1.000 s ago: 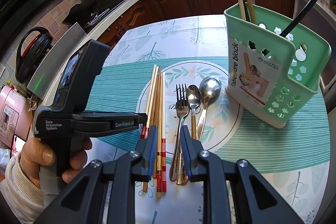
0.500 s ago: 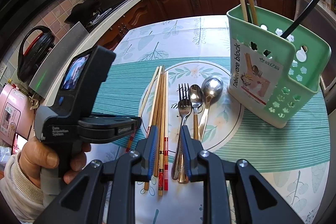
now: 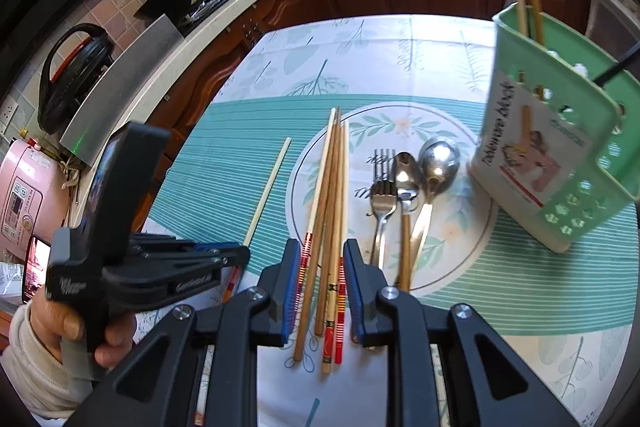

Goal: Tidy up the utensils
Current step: 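Grasp a red-tipped chopstick with the right tool while the left tool holds its chopstick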

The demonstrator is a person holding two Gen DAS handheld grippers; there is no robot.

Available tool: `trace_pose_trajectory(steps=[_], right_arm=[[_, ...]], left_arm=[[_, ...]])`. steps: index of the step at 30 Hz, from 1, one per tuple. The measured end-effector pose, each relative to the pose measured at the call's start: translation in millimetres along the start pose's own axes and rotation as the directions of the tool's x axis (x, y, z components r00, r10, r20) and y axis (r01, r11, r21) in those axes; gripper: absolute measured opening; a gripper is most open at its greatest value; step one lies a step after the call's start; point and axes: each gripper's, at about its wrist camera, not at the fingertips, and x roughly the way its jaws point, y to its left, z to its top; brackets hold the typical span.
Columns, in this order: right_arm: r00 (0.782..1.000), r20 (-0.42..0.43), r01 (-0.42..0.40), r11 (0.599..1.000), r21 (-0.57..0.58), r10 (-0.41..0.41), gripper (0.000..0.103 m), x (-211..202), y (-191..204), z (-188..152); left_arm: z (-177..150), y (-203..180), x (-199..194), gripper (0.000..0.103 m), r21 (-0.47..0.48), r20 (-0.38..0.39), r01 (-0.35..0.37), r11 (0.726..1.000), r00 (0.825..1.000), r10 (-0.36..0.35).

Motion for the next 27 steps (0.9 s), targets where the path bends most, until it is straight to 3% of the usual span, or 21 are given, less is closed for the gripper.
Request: trace_pose_trajectory(steps=[11,18,22,27], right_arm=[[0.989,-0.135,-0.049,0.999,0.019,0.052,0.022,32.0,18.8,20.9],[0.973,-0.221,-0.059,0.996,0.069,0.073,0.022,53.5,25.7,38.3],[0.964,-0.252,-0.056,0.993,0.103,0.081,0.022,65.9,25.9,45.6],[0.955,-0.295,0.006,0.993,0.120,0.030,0.022,84.6,23.4,52.6]], left_arm=[[-5.1,33.7,3.4,0.004,-0.029,0.016,0.079,0.996,0.997,-0.078],[-8.5,53.2,2.4,0.004,-0.063,0.000,0.164,0.984,0.986,-0.165],[-10.9,58.8,1.3,0.004,-0.065,-0.001,0.181,0.981,0.983,-0.182],[-13.0,61.5,0.6,0.004,-0.071,0.000,0.193,0.979,0.981,-0.194]])
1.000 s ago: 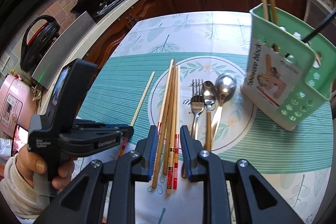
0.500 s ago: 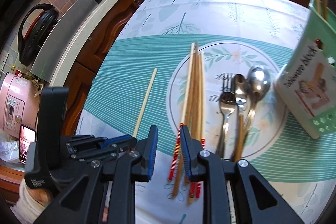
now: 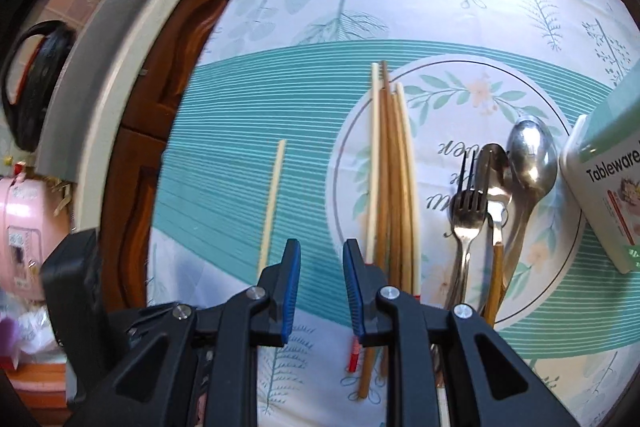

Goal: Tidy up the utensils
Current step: 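Grasp a red-tipped chopstick with the right tool while the left tool holds its chopstick, then lift both chopsticks with both tools and drop them into the green holder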

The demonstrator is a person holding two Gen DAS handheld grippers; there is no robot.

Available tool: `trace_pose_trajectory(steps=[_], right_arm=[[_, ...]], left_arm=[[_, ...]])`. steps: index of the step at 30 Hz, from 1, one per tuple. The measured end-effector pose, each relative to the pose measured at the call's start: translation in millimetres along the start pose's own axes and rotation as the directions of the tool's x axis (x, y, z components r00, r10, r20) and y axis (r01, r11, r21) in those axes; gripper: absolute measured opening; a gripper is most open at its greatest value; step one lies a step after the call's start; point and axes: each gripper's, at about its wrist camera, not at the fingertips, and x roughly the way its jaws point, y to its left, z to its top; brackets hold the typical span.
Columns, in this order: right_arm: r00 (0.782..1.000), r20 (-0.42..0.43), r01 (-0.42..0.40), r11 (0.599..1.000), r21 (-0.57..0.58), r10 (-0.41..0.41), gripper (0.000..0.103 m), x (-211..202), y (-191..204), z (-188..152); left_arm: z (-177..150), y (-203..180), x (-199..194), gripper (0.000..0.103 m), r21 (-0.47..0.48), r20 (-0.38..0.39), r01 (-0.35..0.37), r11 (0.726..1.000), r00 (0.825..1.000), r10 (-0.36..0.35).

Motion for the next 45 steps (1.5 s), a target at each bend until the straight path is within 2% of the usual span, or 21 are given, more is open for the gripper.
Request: trace_pose_trajectory(steps=[8,12,19,22,26,27,28,29,30,33,38,41,45], right_arm=[[0.997,-0.058,0.053,0.998,0.037,-0.051,0.022,19.8,-9.1,8.0],[0.996,-0.065,0.058,0.998,0.036,-0.055,0.022,25.0,-8.8,9.2],[0.989,-0.065,0.133,0.991,0.004,-0.133,0.021,31.1,-1.0,16.3],[0.979,-0.058,0.192,0.980,-0.040,-0.195,0.021,35.1,8.2,20.2],[0.947,-0.049,0.308,0.939,-0.154,-0.318,0.021,42.5,29.4,18.6],[0.941,-0.045,0.325,0.931,-0.169,-0.337,0.020,44.9,34.4,18.1],[0.930,-0.037,0.353,0.917,-0.187,-0.366,0.013,45.7,37.0,17.2],[0.930,-0.039,0.352,0.916,-0.195,-0.365,0.010,45.7,37.6,16.8],[0.931,-0.043,0.348,0.917,-0.196,-0.362,0.006,45.9,37.7,16.8],[0.945,-0.062,0.305,0.935,-0.181,-0.320,0.005,42.9,31.7,15.7],[0.982,-0.103,0.151,0.984,-0.094,-0.160,0.005,34.1,8.0,6.9],[0.996,-0.081,0.042,0.998,-0.056,-0.046,0.005,23.8,-5.7,-7.7],[0.998,-0.015,-0.063,0.997,-0.046,0.062,0.005,1.4,-16.2,-25.9]], left_arm=[[-0.7,2.4,-1.5,0.004,-0.006,0.000,0.011,1.000,1.000,-0.011],[-0.6,3.4,-1.6,0.004,-0.008,0.000,0.016,1.000,1.000,-0.016],[1.2,3.0,-1.3,0.004,-0.008,-0.012,0.010,1.000,1.000,-0.010],[3.5,0.8,-1.3,0.004,0.004,-0.031,-0.010,1.000,0.999,0.011],[6.9,-3.4,-0.4,0.004,0.024,-0.062,-0.040,0.999,0.997,0.041],[7.9,-5.0,0.1,0.004,0.034,-0.072,-0.049,0.998,0.996,0.051],[8.8,-6.6,0.7,0.004,0.043,-0.084,-0.058,0.997,0.995,0.062],[9.4,-8.0,0.9,0.004,0.048,-0.093,-0.064,0.997,0.993,0.069],[10.5,-9.7,1.3,0.004,0.056,-0.106,-0.075,0.996,0.991,0.081],[12.2,-16.2,2.7,0.004,0.090,-0.133,-0.102,0.991,0.985,0.113],[11.4,-19.0,2.2,0.004,0.108,-0.128,-0.113,0.988,0.984,0.127],[4.7,-20.7,-3.2,0.003,0.108,-0.069,-0.121,0.987,0.989,0.129],[-12.8,-28.7,-21.5,0.003,0.141,0.059,-0.125,0.982,0.991,0.118]])
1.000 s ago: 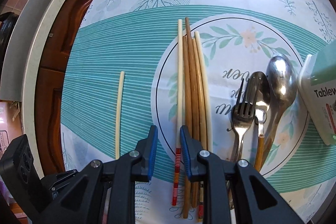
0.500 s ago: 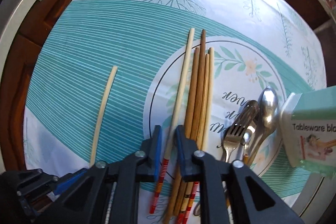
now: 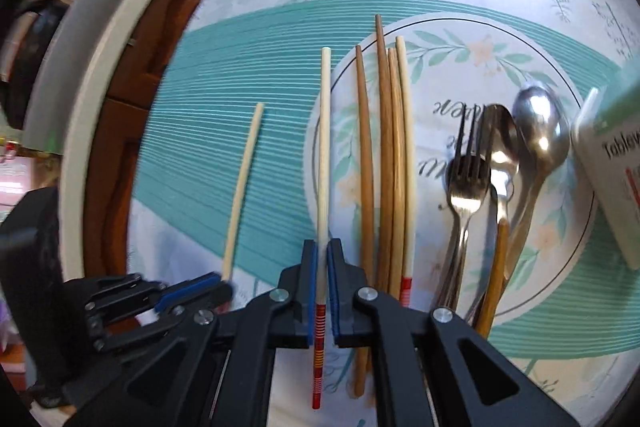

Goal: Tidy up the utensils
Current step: 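Lift both chopsticks with both tools and drop them into the green holder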

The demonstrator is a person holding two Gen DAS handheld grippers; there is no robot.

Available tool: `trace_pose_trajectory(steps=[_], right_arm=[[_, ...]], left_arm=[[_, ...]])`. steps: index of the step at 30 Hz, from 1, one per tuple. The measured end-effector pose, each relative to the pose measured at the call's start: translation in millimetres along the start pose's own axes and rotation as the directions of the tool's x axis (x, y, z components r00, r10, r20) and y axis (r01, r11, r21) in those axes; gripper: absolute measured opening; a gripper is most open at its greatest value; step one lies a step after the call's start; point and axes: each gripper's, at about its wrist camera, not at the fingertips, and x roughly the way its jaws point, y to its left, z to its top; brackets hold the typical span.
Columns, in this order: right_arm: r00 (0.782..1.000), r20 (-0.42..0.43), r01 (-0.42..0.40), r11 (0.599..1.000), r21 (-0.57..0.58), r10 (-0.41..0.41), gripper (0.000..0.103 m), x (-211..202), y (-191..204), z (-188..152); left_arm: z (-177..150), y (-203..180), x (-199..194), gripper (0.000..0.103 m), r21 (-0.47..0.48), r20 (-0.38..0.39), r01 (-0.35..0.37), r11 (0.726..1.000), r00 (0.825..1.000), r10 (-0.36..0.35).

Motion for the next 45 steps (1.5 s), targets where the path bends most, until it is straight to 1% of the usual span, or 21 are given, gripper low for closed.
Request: trace_pose_trajectory(steps=[3,7,11,14,17,20,22,23,25,26,28,29,32,34,35,36,37,38,40,43,45], right_arm=[[0.996,0.075,-0.051,0.999,-0.019,0.052,0.005,-24.2,-2.3,-14.3],[0.977,0.189,-0.086,0.994,-0.071,0.098,0.005,-64.4,2.7,-28.9],[0.939,0.324,-0.079,0.989,-0.125,0.116,0.005,-105.1,10.3,-45.2],[0.897,0.424,-0.071,0.987,-0.145,0.127,0.005,-137.0,6.7,-55.5],[0.846,0.523,-0.024,0.989,-0.148,0.099,0.005,-173.2,-2.5,-66.4],[0.806,0.586,-0.003,0.990,-0.139,0.085,0.005,-195.2,-10.5,-70.0],[0.772,0.632,0.017,0.992,-0.125,0.067,0.005,-213.1,-20.2,-71.9],[0.762,0.645,0.025,0.993,-0.119,0.058,0.005,-217.9,-23.2,-70.9],[0.732,0.681,0.041,0.994,-0.098,0.037,0.005,-230.9,-31.6,-69.3],[0.711,0.703,0.045,0.995,-0.085,0.028,0.005,-238.2,-36.9,-67.7],[0.679,0.734,0.055,0.997,-0.061,0.007,0.005,-247.5,-44.9,-65.8],[0.661,0.750,0.058,0.997,-0.047,-0.004,0.005,-252.6,-49.0,-63.6],[0.587,0.808,0.085,0.996,-0.003,-0.047,0.005,-265.0,-55.9,-54.2],[0.540,0.839,0.095,0.995,0.015,-0.064,0.005,-268.9,-60.5,-50.9],[0.505,0.859,0.110,0.993,0.028,-0.080,0.005,-270.8,-62.2,-47.3],[0.479,0.872,0.127,0.991,0.039,-0.096,0.005,-271.6,-63.4,-45.4],[0.447,0.887,0.149,0.987,0.056,-0.118,0.005,-271.2,-64.6,-42.3],[0.425,0.896,0.160,0.985,0.067,-0.130,0.005,-269.1,-65.9,-39.4],[0.399,0.907,0.168,0.983,0.077,-0.139,0.005,-262.3,-69.7,-33.4],[0.355,0.920,0.215,0.972,0.092,-0.165,0.005,-249.5,-73.7,-29.8],[0.331,0.927,0.248,0.964,0.095,-0.176,0.005,-240.2,-75.6,-28.4]], left_arm=[[-4.9,-10.4,-16.2,0.003,0.024,0.079,0.002,1.000,0.997,-0.004],[-7.8,-31.7,-47.2,0.003,0.082,0.209,-0.012,0.997,0.978,-0.006],[-8.0,-57.3,-84.1,0.003,0.141,0.335,-0.009,0.990,0.942,-0.039],[-4.3,-74.9,-111.1,0.003,0.178,0.411,-0.011,0.984,0.909,-0.064],[5.9,-99.7,-132.6,0.003,0.216,0.465,-0.004,0.976,0.879,-0.100],[19.2,-125.6,-151.9,0.003,0.257,0.504,-0.007,0.966,0.854,-0.128],[29.9,-141.9,-165.7,0.003,0.276,0.529,-0.009,0.961,0.836,-0.145],[34.8,-147.5,-171.6,0.003,0.284,0.542,-0.007,0.959,0.826,-0.155],[47.0,-161.6,-185.7,0.003,0.294,0.577,-0.002,0.956,0.797,-0.176],[53.4,-168.1,-191.6,0.003,0.295,0.591,0.002,0.956,0.785,-0.184],[68.7,-179.9,-204.0,0.003,0.294,0.625,0.024,0.956,0.752,-0.211],[75.6,-185.1,-208.6,0.003,0.294,0.633,0.035,0.955,0.742,-0.222],[97.2,-201.9,-219.6,0.003,0.301,0.675,0.077,0.951,0.687,-0.269],[109.6,-213.7,-220.8,0.003,0.302,0.709,0.089,0.949,0.645,-0.286],[115.2,-218.9,-219.0,0.003,0.302,0.720,0.095,0.949,0.630,-0.292],[122.9,-224.3,-215.6,0.003,0.300,0.727,0.106,0.948,0.618,-0.299],[130.3,-229.3,-211.2,0.003,0.294,0.732,0.118,0.949,0.610,-0.303],[136.9,-232.2,-204.3,0.003,0.289,0.736,0.126,0.949,0.605,-0.304],[150.2,-237.8,-190.4,0.003,0.277,0.742,0.143,0.950,0.596,-0.306],[167.8,-242.9,-163.5,0.003,0.263,0.737,0.155,0.952,0.605,-0.302],[172.2,-245.6,-147.6,0.003,0.265,0.735,0.159,0.951,0.605,-0.306]])
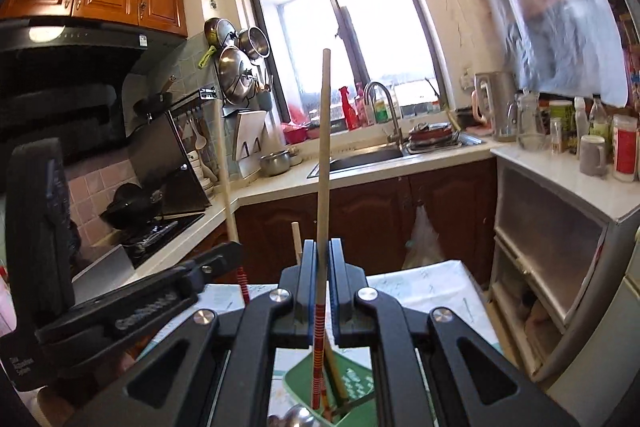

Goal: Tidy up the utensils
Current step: 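Lift both chopsticks with both tools and drop them into the green holder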

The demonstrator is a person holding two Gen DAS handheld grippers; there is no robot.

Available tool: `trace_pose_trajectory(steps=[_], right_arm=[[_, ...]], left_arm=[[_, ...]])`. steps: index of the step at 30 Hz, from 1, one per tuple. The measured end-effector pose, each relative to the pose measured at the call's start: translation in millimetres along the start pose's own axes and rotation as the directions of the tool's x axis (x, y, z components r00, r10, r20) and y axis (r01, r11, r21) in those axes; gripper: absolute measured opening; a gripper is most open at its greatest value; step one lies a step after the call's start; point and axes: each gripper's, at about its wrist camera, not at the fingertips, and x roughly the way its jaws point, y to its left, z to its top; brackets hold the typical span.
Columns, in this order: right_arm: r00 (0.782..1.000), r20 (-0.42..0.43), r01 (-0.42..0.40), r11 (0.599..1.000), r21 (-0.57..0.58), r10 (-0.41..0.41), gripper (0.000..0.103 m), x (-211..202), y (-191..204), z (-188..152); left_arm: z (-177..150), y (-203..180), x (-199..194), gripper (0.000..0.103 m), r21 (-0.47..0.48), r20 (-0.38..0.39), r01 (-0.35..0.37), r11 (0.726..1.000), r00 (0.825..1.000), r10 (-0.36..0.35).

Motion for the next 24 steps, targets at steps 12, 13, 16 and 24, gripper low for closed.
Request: trace_pose_trajectory(steps=[12,13,16,24], right_arm=[[0.998,0.063,0.037,0.987,-0.156,-0.028,0.005,7.1,8.1,-23.7],[0.998,0.062,0.034,0.986,-0.165,-0.024,0.005,7.0,8.8,-23.9],[0.999,0.028,0.020,0.980,-0.198,-0.015,0.006,8.1,13.5,-22.1],[0.999,-0.052,0.002,0.962,-0.274,-0.017,0.013,7.9,27.5,-20.9]], left_arm=[[-58.4,22.8,30.7,0.003,0.000,-0.019,0.037,0.999,0.999,-0.037],[-61.7,24.3,29.3,0.003,0.005,-0.027,0.043,0.999,0.999,-0.043],[-70.4,30.3,26.3,0.003,0.016,-0.057,0.049,0.999,0.997,-0.048],[-84.2,35.7,6.4,0.004,0.063,-0.093,0.031,0.998,0.995,-0.025]])
